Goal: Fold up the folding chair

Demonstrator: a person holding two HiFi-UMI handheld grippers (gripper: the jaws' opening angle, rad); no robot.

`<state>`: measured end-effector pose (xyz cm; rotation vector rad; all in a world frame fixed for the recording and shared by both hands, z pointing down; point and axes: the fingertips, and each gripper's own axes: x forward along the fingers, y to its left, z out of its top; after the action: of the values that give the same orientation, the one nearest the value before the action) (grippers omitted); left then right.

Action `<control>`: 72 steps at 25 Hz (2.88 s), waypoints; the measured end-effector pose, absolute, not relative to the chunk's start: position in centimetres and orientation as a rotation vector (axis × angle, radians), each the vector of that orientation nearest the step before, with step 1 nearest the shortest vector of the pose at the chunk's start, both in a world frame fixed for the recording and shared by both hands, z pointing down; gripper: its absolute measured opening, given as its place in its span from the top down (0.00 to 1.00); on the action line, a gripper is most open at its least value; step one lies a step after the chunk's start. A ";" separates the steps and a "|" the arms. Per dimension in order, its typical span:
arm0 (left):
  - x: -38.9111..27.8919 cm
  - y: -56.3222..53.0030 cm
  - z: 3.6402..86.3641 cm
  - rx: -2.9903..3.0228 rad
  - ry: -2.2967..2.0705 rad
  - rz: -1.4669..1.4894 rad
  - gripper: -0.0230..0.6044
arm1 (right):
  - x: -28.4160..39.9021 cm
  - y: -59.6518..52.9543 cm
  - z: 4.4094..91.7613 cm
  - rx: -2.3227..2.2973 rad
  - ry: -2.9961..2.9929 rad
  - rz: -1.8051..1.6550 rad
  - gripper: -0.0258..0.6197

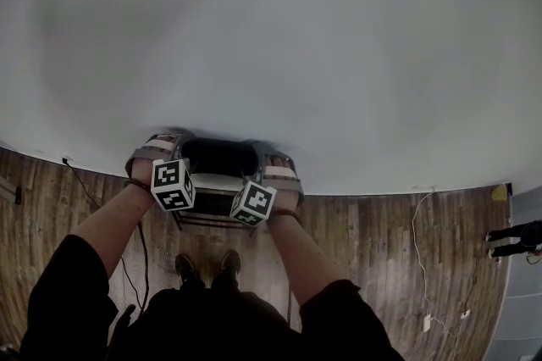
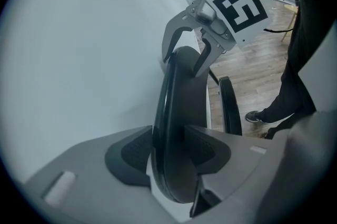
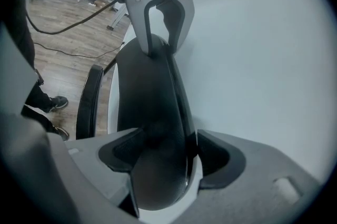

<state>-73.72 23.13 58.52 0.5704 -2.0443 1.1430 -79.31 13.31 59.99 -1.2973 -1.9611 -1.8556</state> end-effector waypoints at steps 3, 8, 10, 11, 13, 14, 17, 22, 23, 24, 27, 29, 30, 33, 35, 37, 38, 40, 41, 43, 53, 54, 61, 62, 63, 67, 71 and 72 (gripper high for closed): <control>-74.5 23.6 58.5 0.528 -2.051 1.152 0.67 | -79.4 13.2 60.9 -1.282 -1.945 -1.908 0.48; -74.8 23.9 58.3 0.515 -2.047 1.167 0.69 | -79.9 13.3 61.0 -1.282 -1.912 -1.945 0.47; -74.5 23.8 58.3 0.508 -2.050 1.174 0.69 | -79.8 12.9 60.8 -1.250 -1.912 -1.988 0.47; -74.5 23.8 58.2 0.505 -2.054 1.177 0.69 | -79.8 12.8 60.4 -1.245 -1.938 -1.980 0.47; -74.4 23.9 57.7 0.496 -2.067 1.191 0.73 | -79.7 12.6 59.1 -1.240 -2.018 -1.931 0.47; -74.3 24.0 57.4 0.489 -2.077 1.195 0.75 | -79.6 12.2 58.6 -1.229 -2.048 -1.911 0.47; -73.7 24.3 56.5 0.472 -2.097 1.176 0.77 | -78.8 10.4 57.8 -1.212 -2.090 -1.851 0.47; -71.6 24.0 55.3 0.448 -2.128 1.118 0.78 | -76.8 8.1 58.1 -1.245 -2.135 -1.673 0.48; -71.1 23.8 54.9 0.440 -2.148 1.094 0.78 | -76.5 7.7 58.1 -1.250 -2.148 -1.633 0.49; -70.4 23.6 54.6 0.430 -2.171 1.066 0.79 | -76.1 7.3 58.1 -1.255 -2.161 -1.591 0.50; -68.0 22.6 53.7 0.396 -2.250 0.967 0.81 | -74.9 5.9 58.2 -1.281 -2.200 -1.447 0.57; -66.1 21.7 53.1 0.374 -2.312 0.893 0.85 | -73.7 5.2 58.4 -1.307 -2.216 -1.332 0.63; -65.0 21.0 53.0 0.369 -2.341 0.856 0.88 | -72.7 4.8 58.5 -1.321 -2.219 -1.275 0.64; -60.9 18.6 52.9 0.385 -2.410 0.756 0.93 | -68.4 3.5 59.3 -1.364 -2.201 -1.120 0.69; -58.2 17.1 52.5 0.413 -2.456 0.694 0.96 | -65.0 3.0 59.1 -1.392 -2.190 -0.991 0.73; -55.5 16.1 51.7 0.443 -2.516 0.627 0.96 | -61.6 2.9 57.9 -1.418 -2.203 -0.874 0.77; -54.2 15.7 51.3 0.454 -2.553 0.585 0.96 | -60.0 2.9 57.2 -1.426 -2.221 -0.815 0.80; -51.5 15.2 50.3 0.464 -2.638 0.468 0.96 | -56.7 2.9 55.7 -1.435 -2.274 -0.675 0.87; -50.2 14.8 49.6 0.473 -2.685 0.391 0.96 | -55.0 2.9 54.7 -1.441 -2.310 -0.600 0.90; -47.9 13.8 48.0 0.526 -2.774 0.243 0.96 | -52.1 2.9 52.5 -1.459 -2.390 -0.462 0.96; -40.5 8.5 41.8 0.813 -2.897 0.109 0.96 | -43.2 3.2 43.2 -1.623 -2.585 -0.278 0.96; -40.1 7.8 41.7 0.830 -2.893 0.096 0.96 | -43.0 3.1 43.3 -1.642 -2.567 -0.277 0.96; -40.7 5.0 41.8 0.833 -2.890 0.004 0.96 | -42.9 1.6 43.9 -1.687 -2.530 -0.257 0.96; -40.7 4.6 41.7 0.835 -2.891 -0.003 0.96 | -42.8 1.2 43.9 -1.687 -2.526 -0.258 0.96; -40.7 4.4 41.7 0.835 -2.892 -0.004 0.96 | -42.8 1.0 44.0 -1.694 -2.519 -0.260 0.96; -40.5 3.9 42.7 0.807 -2.884 -0.027 0.96 | -42.4 0.7 44.4 -1.741 -2.484 -0.247 0.96; -40.3 3.2 42.9 0.813 -2.883 -0.021 0.96 | -42.3 0.6 44.3 -1.772 -2.464 -0.239 0.96; -40.2 3.2 42.7 0.809 -2.883 -0.018 0.96 | -42.1 0.6 44.4 -1.781 -2.455 -0.245 0.96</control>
<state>-40.20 3.18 42.68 0.8086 -2.8832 -0.0179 -42.11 0.61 44.39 -1.7807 -2.4546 -0.2449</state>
